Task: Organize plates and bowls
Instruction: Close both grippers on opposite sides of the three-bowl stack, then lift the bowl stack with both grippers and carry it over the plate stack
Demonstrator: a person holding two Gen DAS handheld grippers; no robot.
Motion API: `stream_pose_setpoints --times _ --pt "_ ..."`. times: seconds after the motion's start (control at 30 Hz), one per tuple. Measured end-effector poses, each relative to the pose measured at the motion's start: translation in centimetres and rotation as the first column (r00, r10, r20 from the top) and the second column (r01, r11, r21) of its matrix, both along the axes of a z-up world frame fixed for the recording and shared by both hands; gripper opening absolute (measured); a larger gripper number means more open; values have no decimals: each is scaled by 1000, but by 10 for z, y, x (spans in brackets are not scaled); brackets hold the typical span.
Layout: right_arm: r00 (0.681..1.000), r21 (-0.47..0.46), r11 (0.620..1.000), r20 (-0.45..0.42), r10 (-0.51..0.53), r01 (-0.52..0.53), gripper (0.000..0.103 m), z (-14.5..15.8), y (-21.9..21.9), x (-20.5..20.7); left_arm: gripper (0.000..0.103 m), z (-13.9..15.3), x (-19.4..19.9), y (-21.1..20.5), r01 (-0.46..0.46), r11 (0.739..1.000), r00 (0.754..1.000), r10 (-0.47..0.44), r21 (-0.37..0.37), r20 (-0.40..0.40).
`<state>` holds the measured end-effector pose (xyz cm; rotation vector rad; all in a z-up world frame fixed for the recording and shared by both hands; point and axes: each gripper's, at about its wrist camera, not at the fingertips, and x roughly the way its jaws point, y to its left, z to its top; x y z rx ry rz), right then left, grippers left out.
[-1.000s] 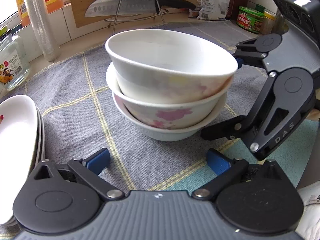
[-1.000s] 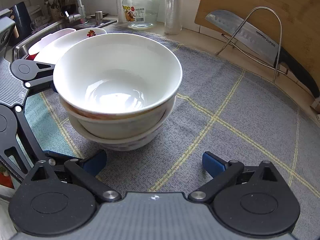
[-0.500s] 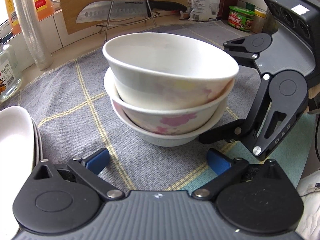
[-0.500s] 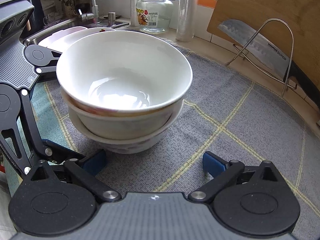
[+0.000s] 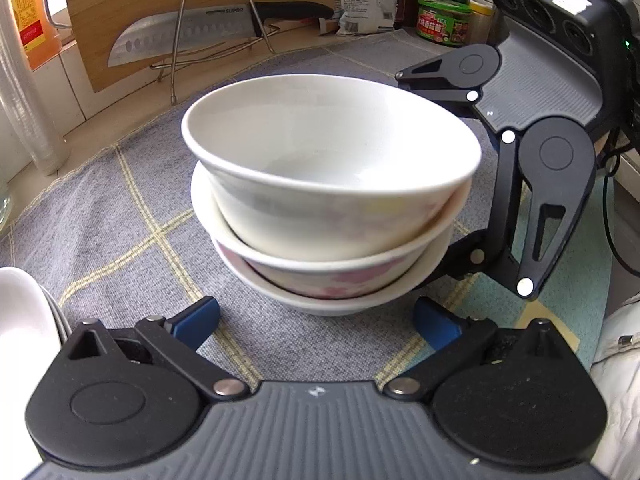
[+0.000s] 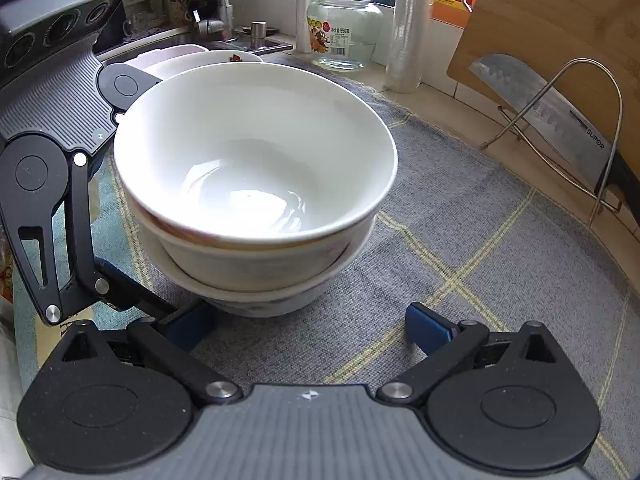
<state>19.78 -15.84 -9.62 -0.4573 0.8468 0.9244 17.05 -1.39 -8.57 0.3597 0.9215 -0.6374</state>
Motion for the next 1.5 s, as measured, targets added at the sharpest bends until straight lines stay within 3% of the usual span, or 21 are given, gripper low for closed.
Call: stream_pose_setpoints --times 0.13,0.6,0.9,1.5 --pt "1000 -18 1000 -13 25 -25 103 1 3 4 93 3 4 3 21 1000 1000 -21 0 -8" --pt "981 -94 976 -23 195 -196 102 9 23 12 82 9 20 4 177 984 983 -175 35 -51" --pt "959 -109 954 -58 276 -281 88 11 34 19 80 8 23 2 215 976 975 -213 29 -56" --pt "968 -114 962 -54 244 -248 84 22 29 6 72 10 20 -10 262 963 965 -260 57 -34"
